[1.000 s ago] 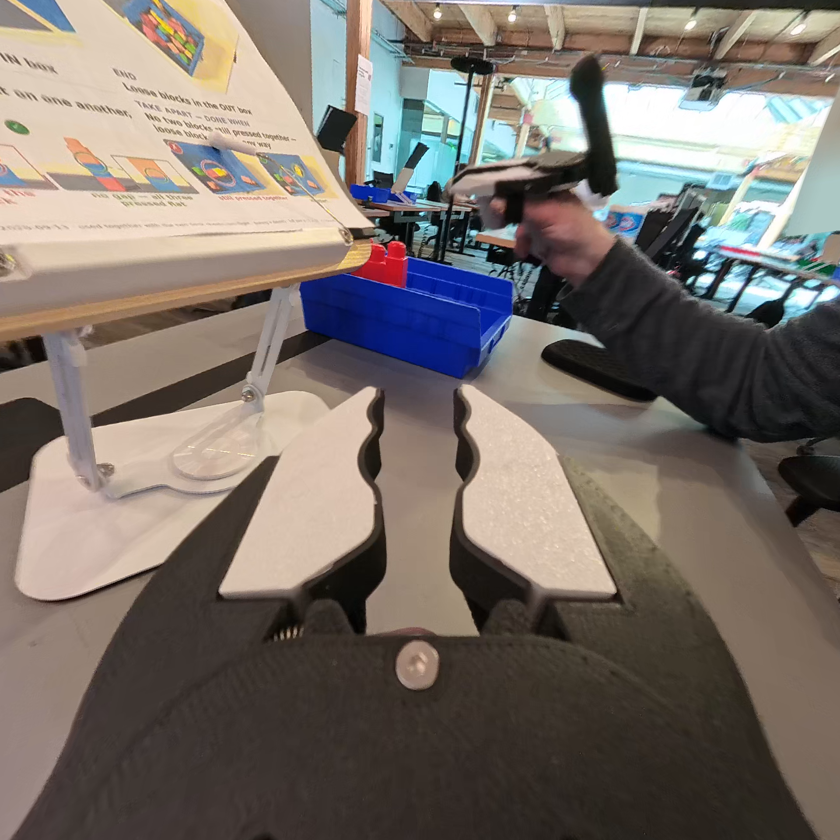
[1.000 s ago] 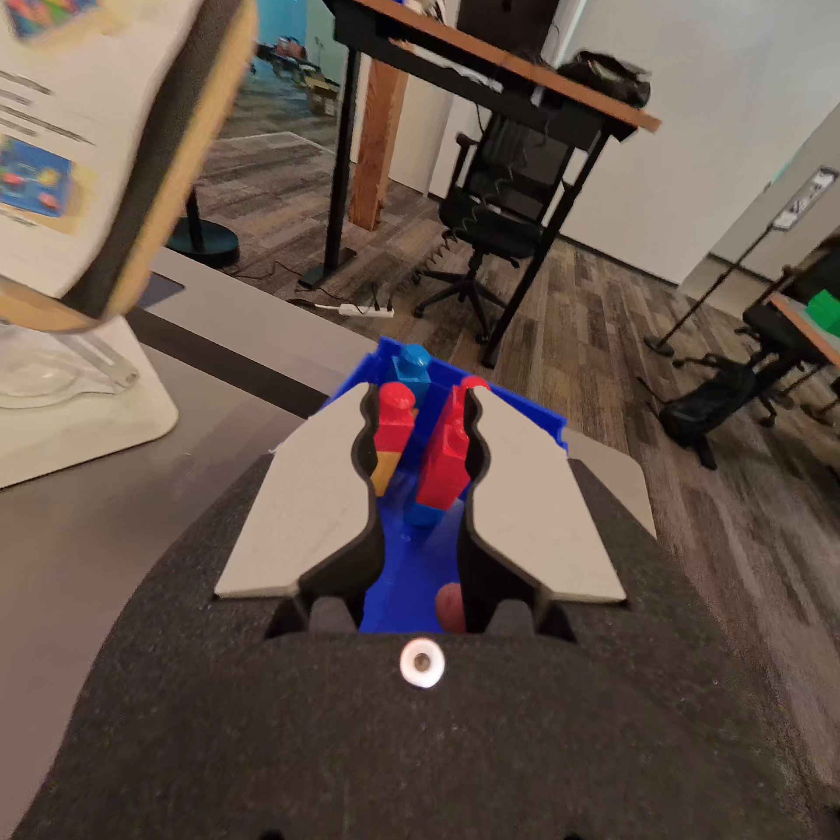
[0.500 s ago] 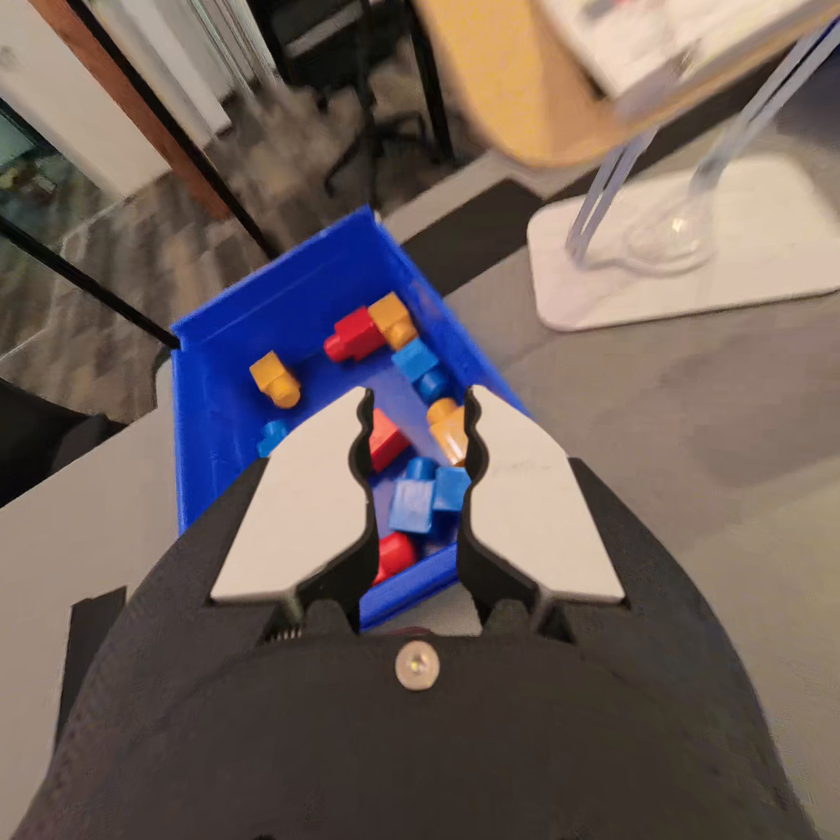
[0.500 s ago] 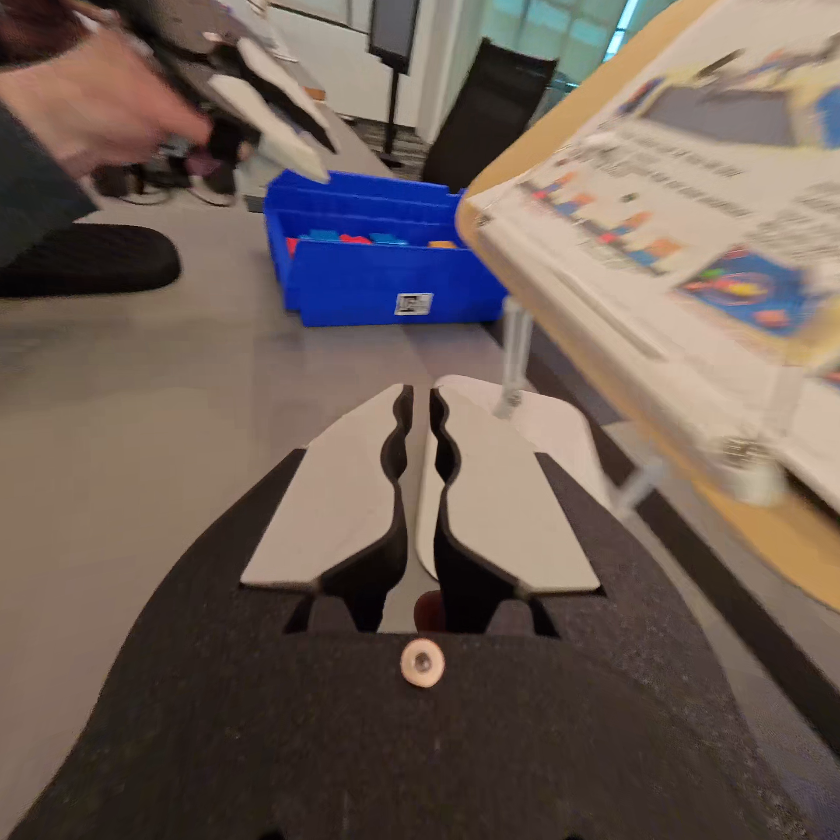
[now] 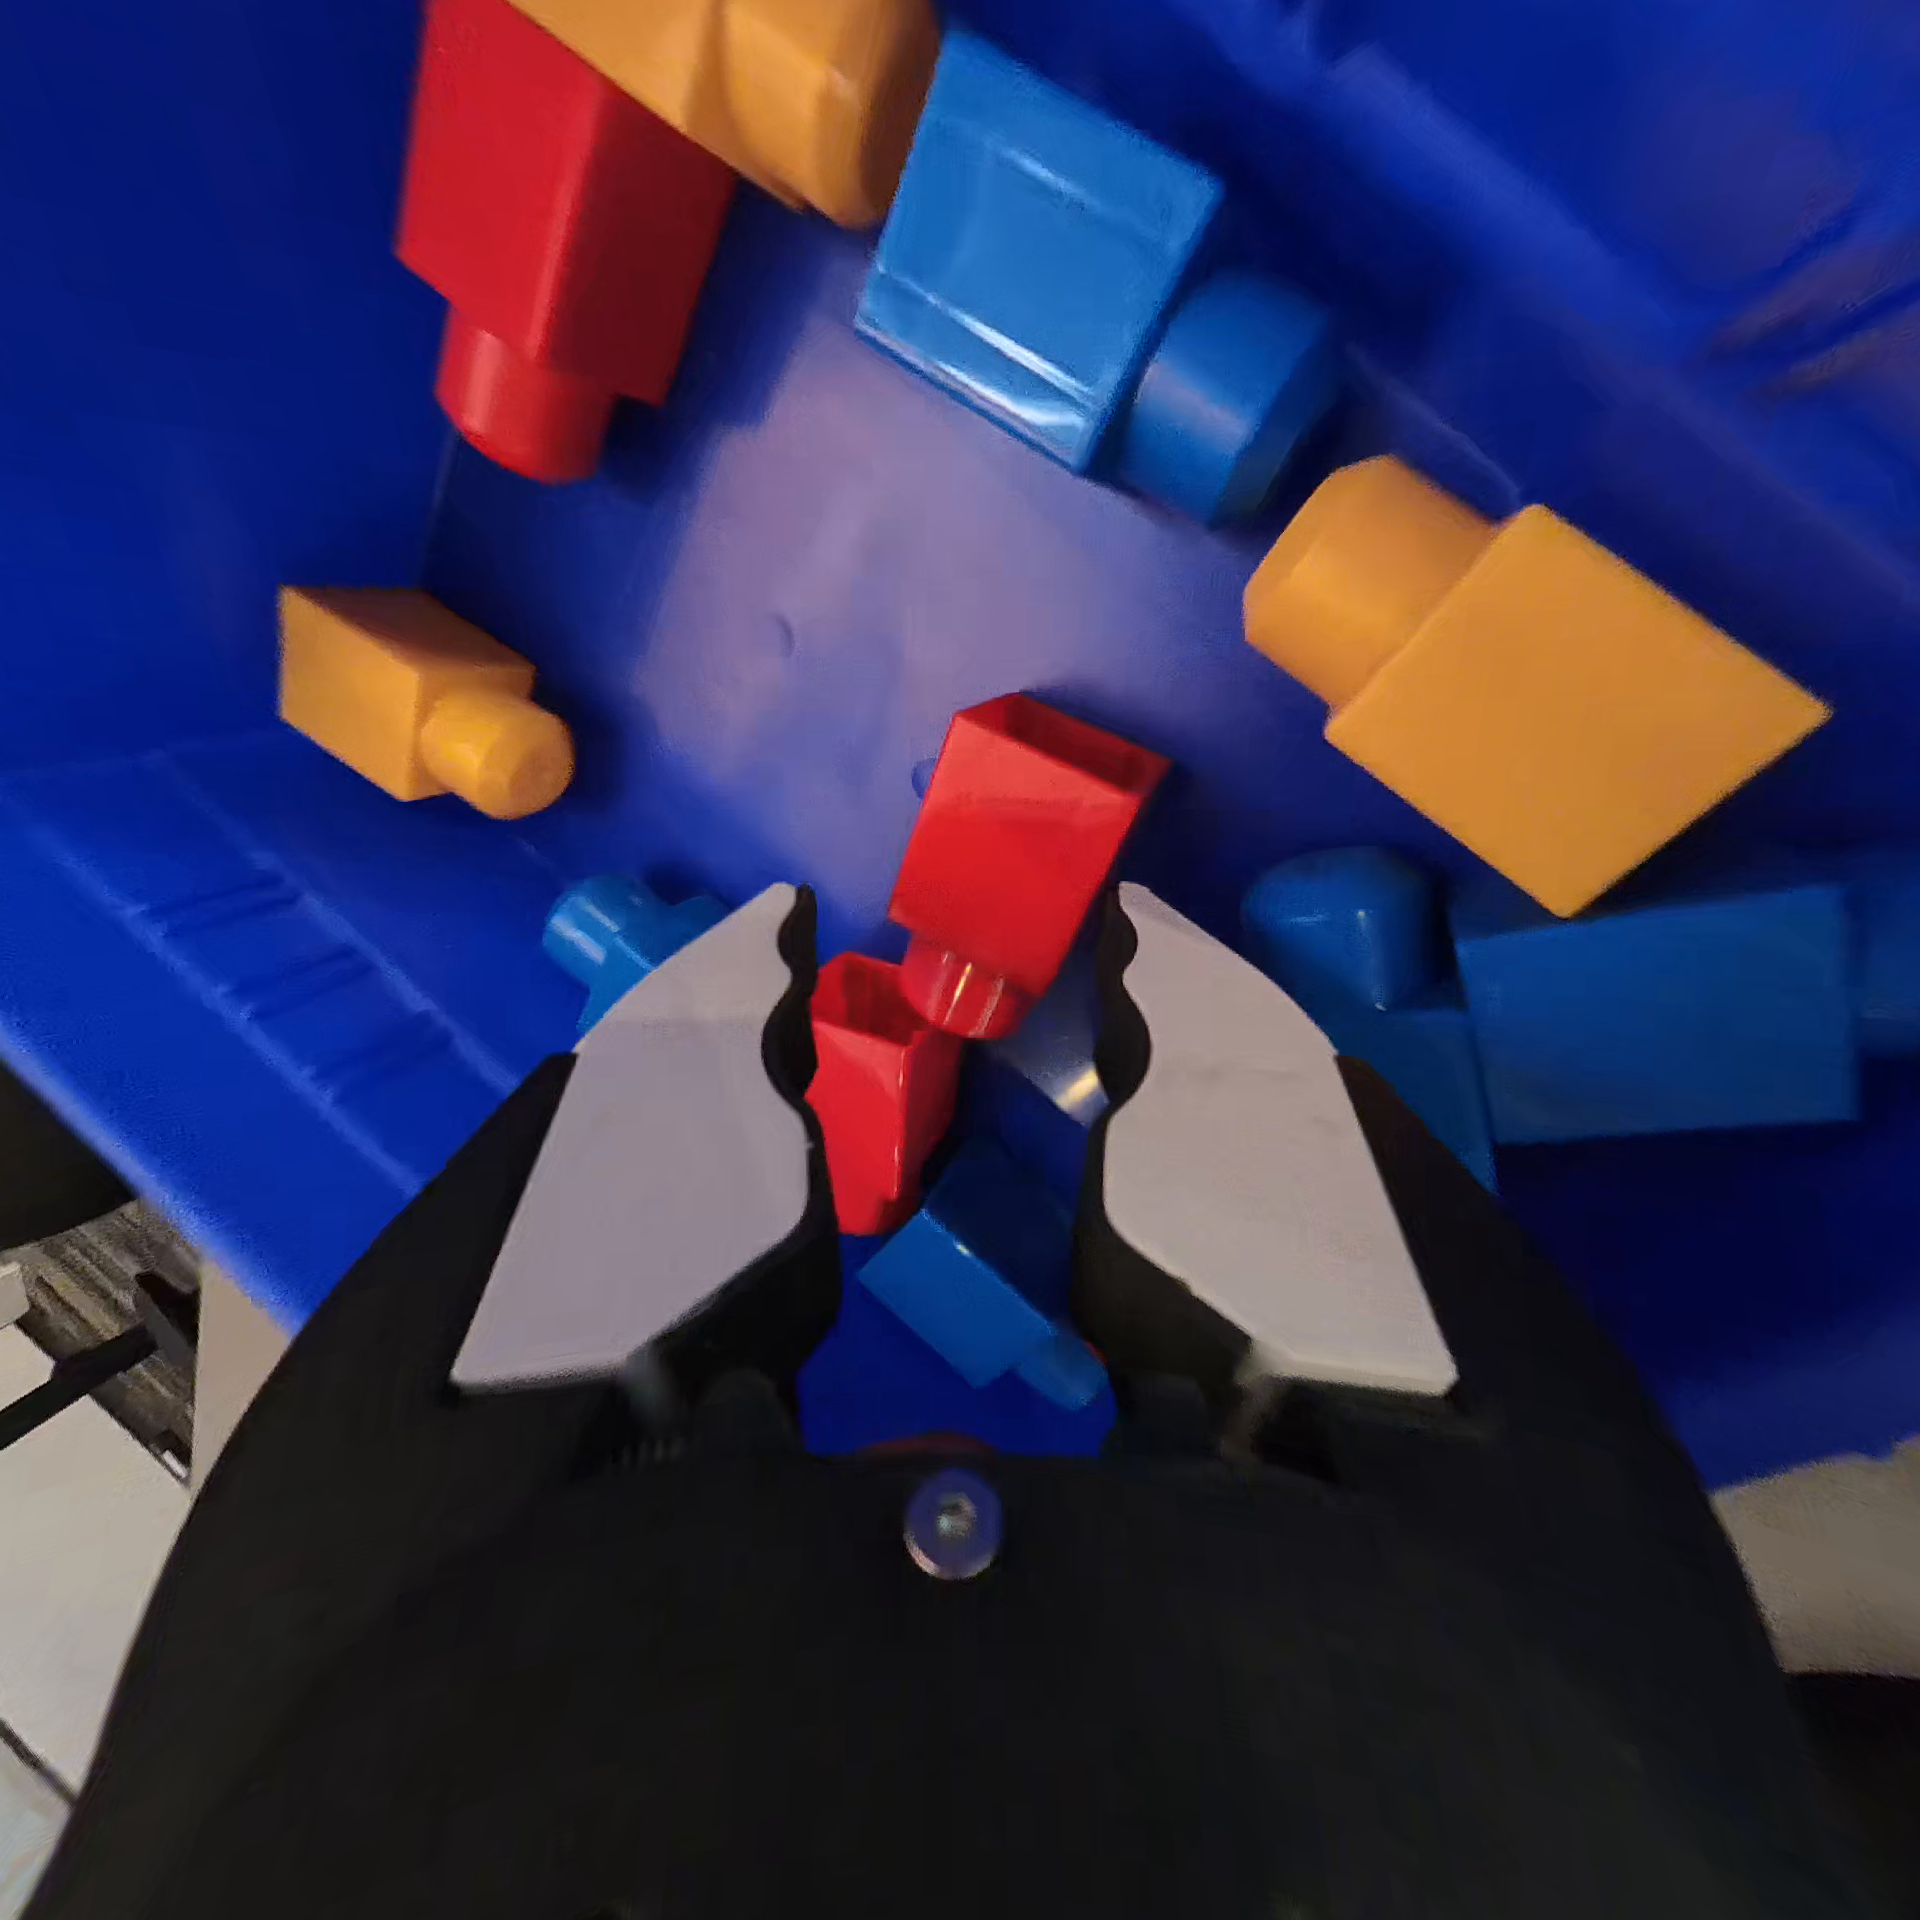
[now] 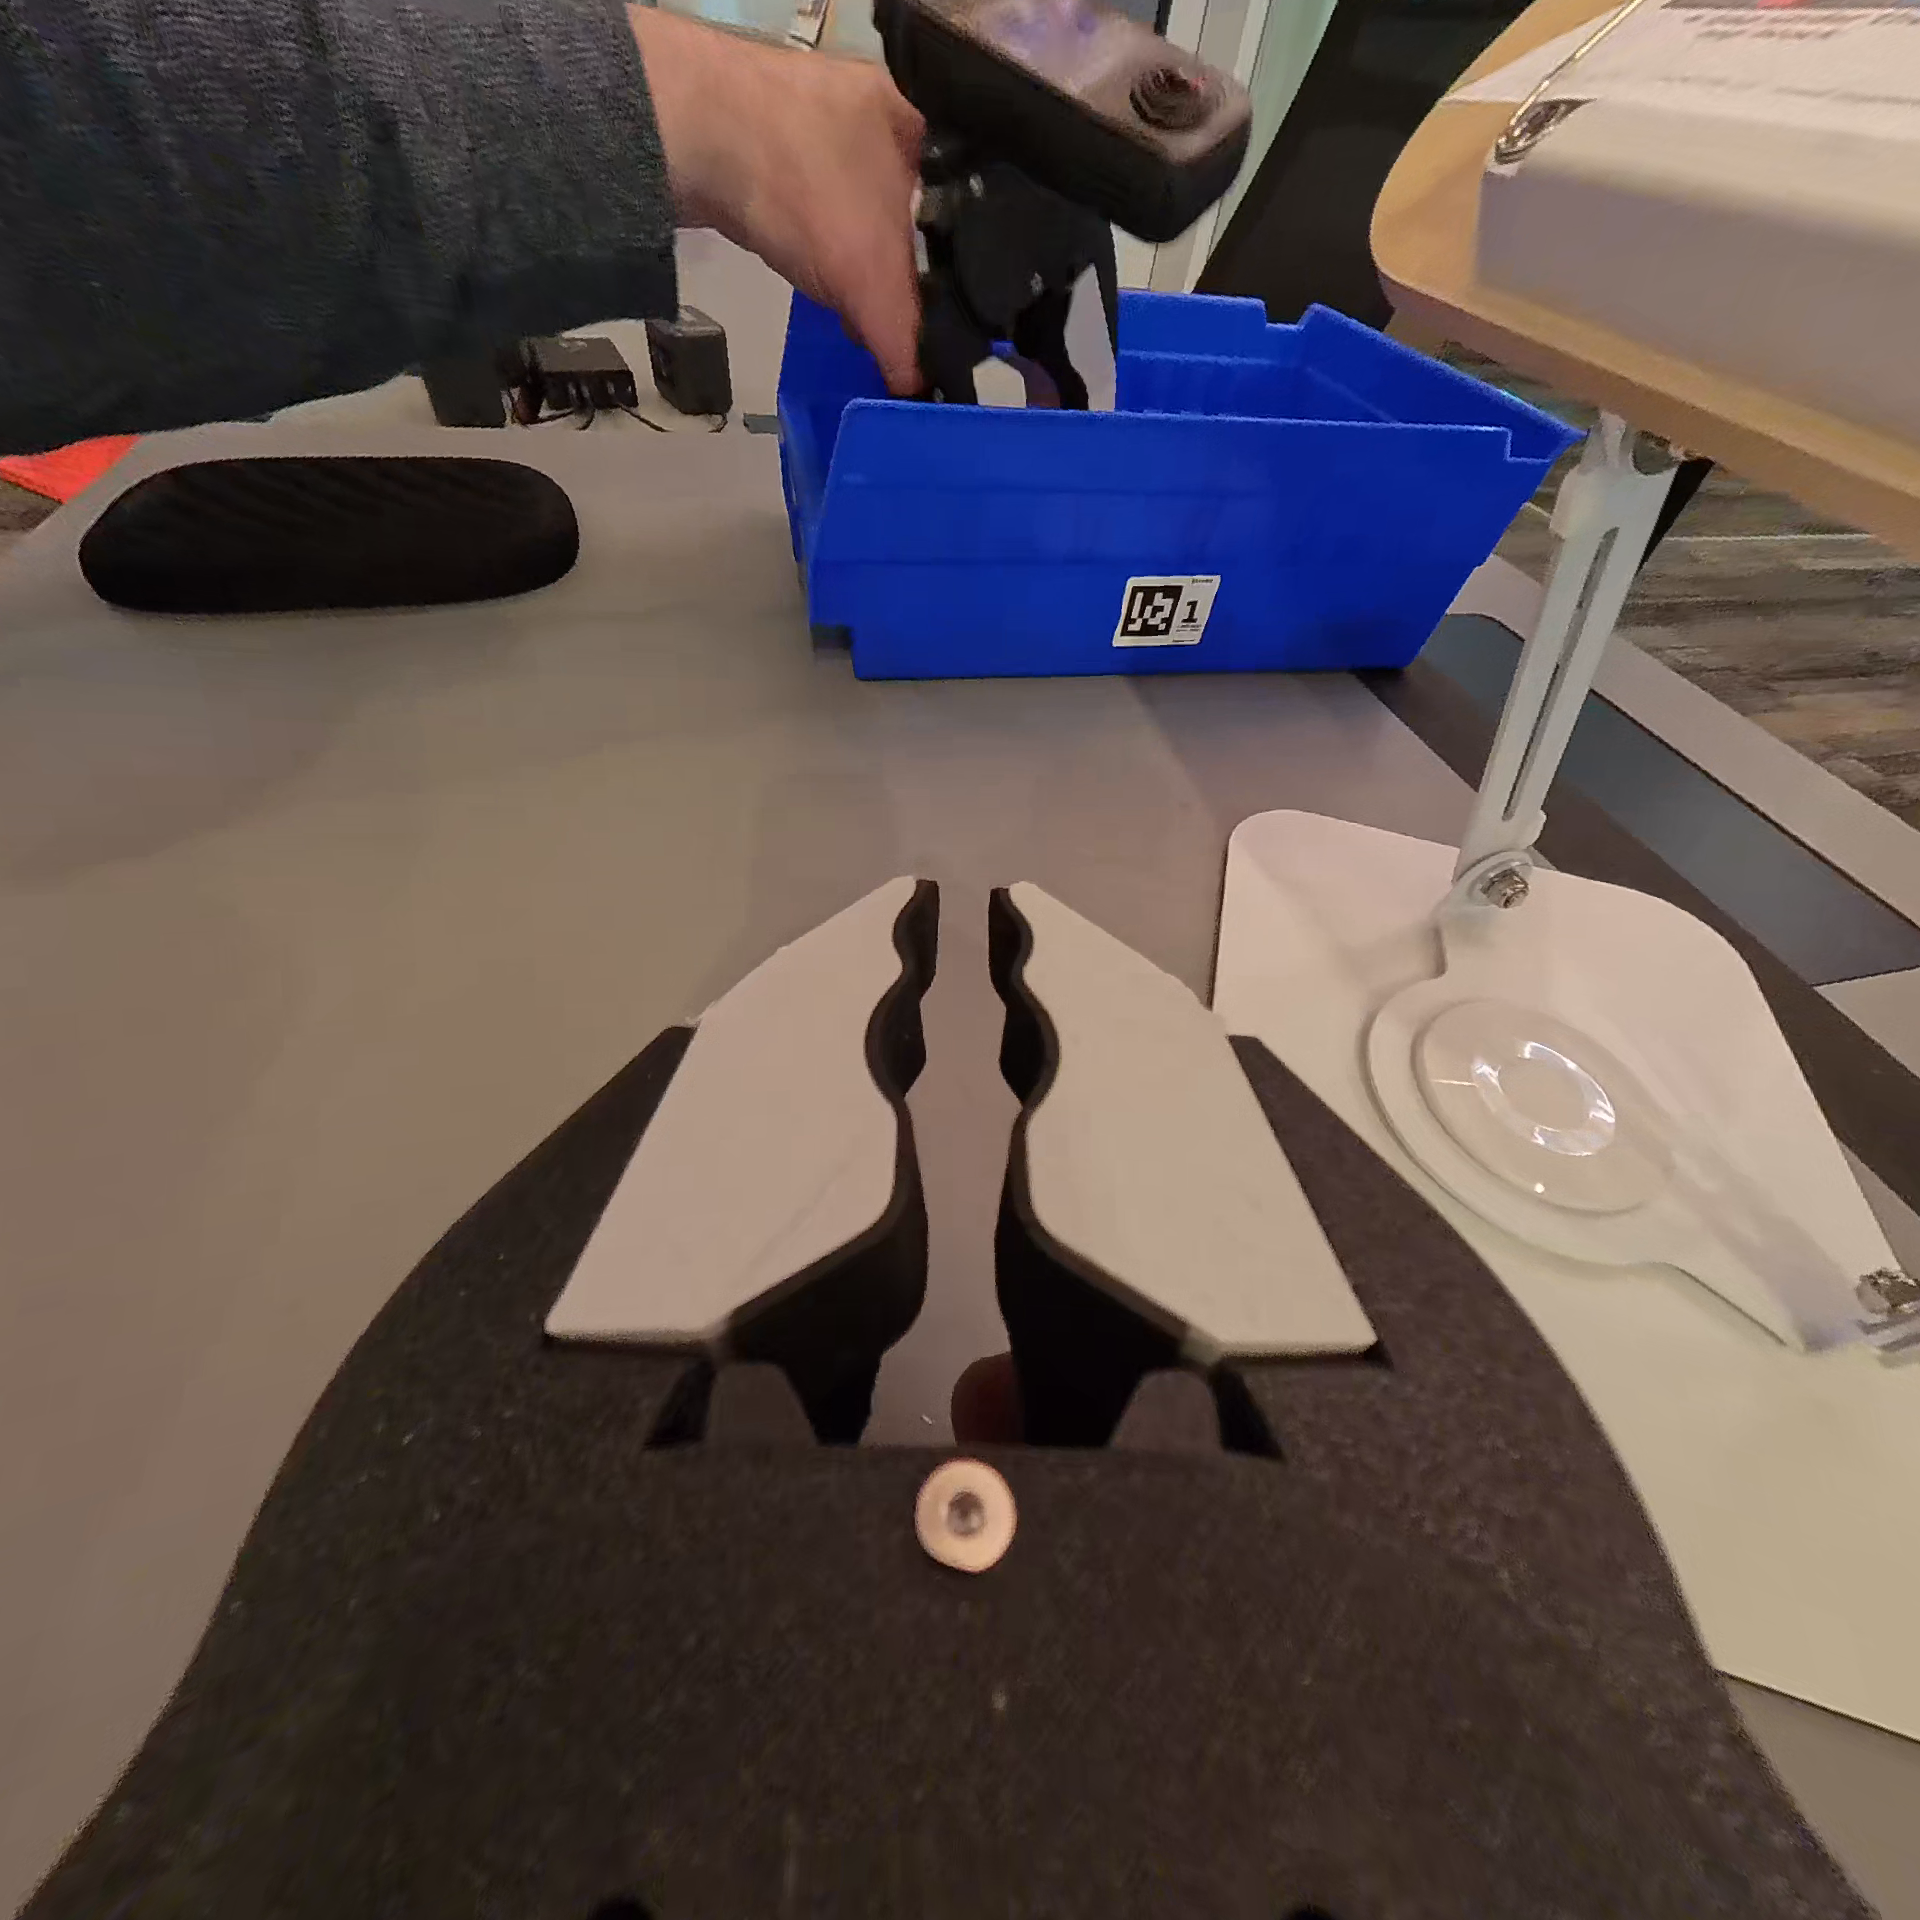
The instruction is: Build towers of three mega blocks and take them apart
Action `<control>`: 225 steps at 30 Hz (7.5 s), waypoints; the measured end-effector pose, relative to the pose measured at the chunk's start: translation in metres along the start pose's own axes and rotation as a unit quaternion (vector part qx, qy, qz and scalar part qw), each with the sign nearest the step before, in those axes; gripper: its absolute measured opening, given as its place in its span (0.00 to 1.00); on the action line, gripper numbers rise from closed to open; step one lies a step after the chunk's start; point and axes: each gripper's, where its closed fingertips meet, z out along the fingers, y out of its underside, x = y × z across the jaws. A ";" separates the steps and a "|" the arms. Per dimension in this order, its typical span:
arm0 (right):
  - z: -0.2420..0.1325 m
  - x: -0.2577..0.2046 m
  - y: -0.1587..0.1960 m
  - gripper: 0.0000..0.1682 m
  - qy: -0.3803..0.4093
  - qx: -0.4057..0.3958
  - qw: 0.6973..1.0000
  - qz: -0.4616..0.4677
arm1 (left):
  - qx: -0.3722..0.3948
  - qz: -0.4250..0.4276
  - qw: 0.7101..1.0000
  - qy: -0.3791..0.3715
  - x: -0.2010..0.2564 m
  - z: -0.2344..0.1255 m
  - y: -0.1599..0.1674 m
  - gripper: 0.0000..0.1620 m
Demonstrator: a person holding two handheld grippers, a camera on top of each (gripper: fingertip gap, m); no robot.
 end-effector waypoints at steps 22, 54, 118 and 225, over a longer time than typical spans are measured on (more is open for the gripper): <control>-0.010 -0.047 -0.063 0.29 -0.208 0.069 0.960 0.175 | 0.183 0.301 0.880 -0.319 0.154 -0.191 -0.123 0.25; 0.008 -0.035 -0.014 0.22 -0.177 0.006 0.969 0.175 | 0.121 0.133 0.965 -0.191 0.091 -0.164 -0.048 0.34; 0.010 -0.035 -0.009 0.22 -0.184 0.003 0.966 0.184 | -0.083 -0.053 0.988 0.122 0.053 -0.014 0.020 0.22; -0.006 -0.033 -0.031 0.21 -0.184 0.105 0.965 0.152 | 0.612 -0.232 0.659 0.371 0.215 -0.188 -0.186 0.22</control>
